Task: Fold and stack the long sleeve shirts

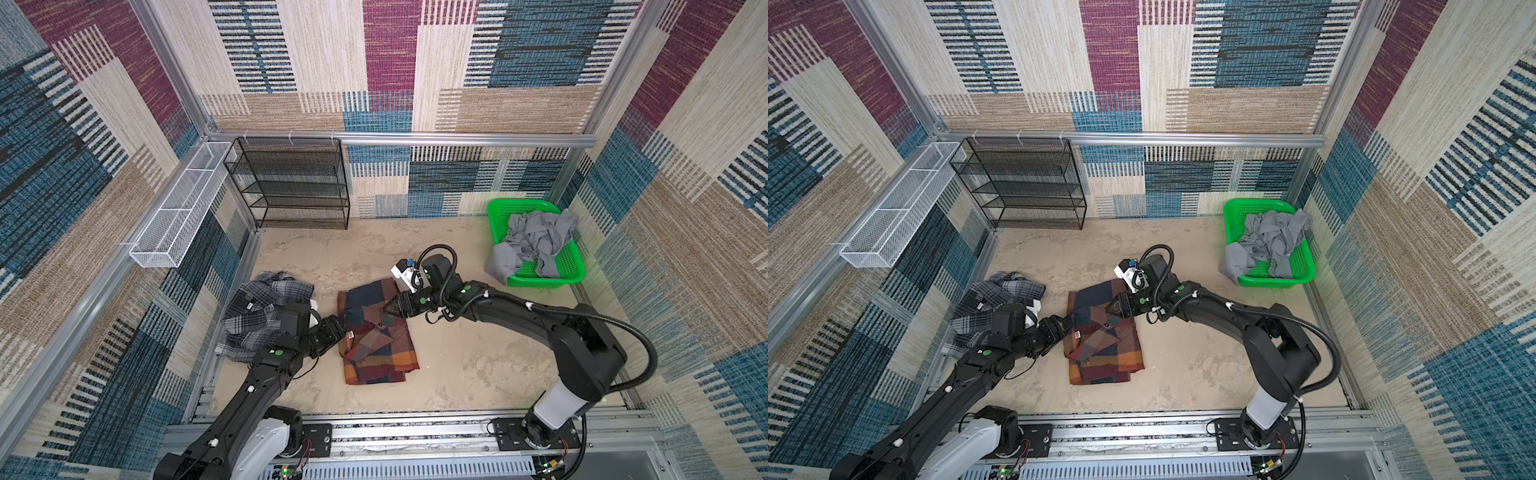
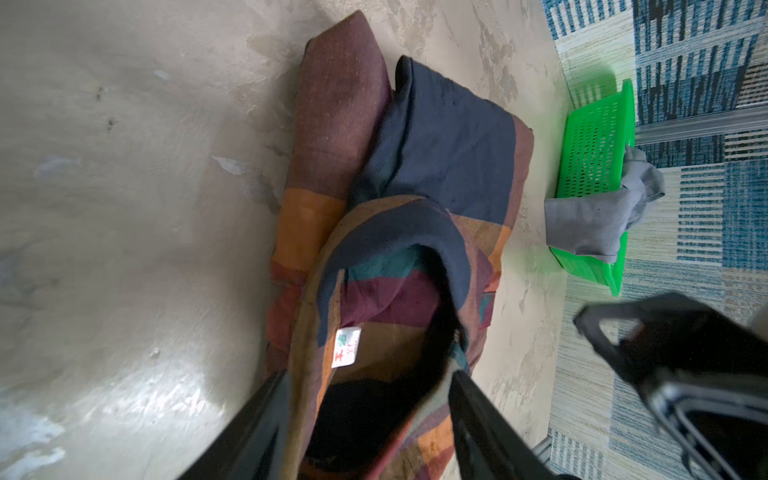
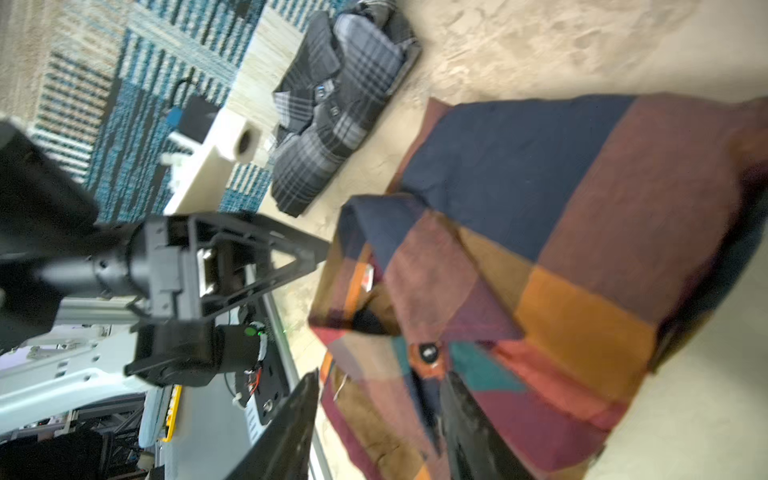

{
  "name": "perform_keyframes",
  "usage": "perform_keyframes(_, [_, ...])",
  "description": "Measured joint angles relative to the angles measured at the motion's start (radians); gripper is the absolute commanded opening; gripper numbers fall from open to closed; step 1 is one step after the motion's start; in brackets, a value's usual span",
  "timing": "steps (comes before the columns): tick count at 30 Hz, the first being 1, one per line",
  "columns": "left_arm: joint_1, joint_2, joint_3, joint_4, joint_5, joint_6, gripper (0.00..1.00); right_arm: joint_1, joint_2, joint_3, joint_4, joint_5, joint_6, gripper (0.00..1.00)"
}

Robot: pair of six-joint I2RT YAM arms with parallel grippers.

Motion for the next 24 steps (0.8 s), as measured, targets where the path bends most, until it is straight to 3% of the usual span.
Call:
perform_keyframes(5, [0.0, 0.005, -0.002, 0.001, 0.012, 0.003, 0.7, -0.068, 0.245, 0.103, 0.014, -0.034, 0.002, 0.43])
perform_keyframes(8, [0.0, 0.01, -0.008, 0.0, 0.016, 0.01, 0.76, -0.061, 0.291, 0.105, 0.013, -0.053, 0.008, 0.47])
perform_keyframes(12, [0.0, 0.031, -0.015, 0.002, 0.023, 0.024, 0.83, -0.055, 0.146, 0.04, -0.004, -0.047, 0.008, 0.71])
perform_keyframes(17, [0.0, 0.056, -0.016, 0.004, 0.039, 0.043, 0.84, -0.056, -0.143, -0.048, 0.038, -0.025, -0.015, 0.88])
perform_keyframes(24, [0.0, 0.12, -0.016, 0.01, 0.036, 0.055, 0.84, -0.068, -0.171, -0.281, -0.001, 0.045, -0.025, 0.87])
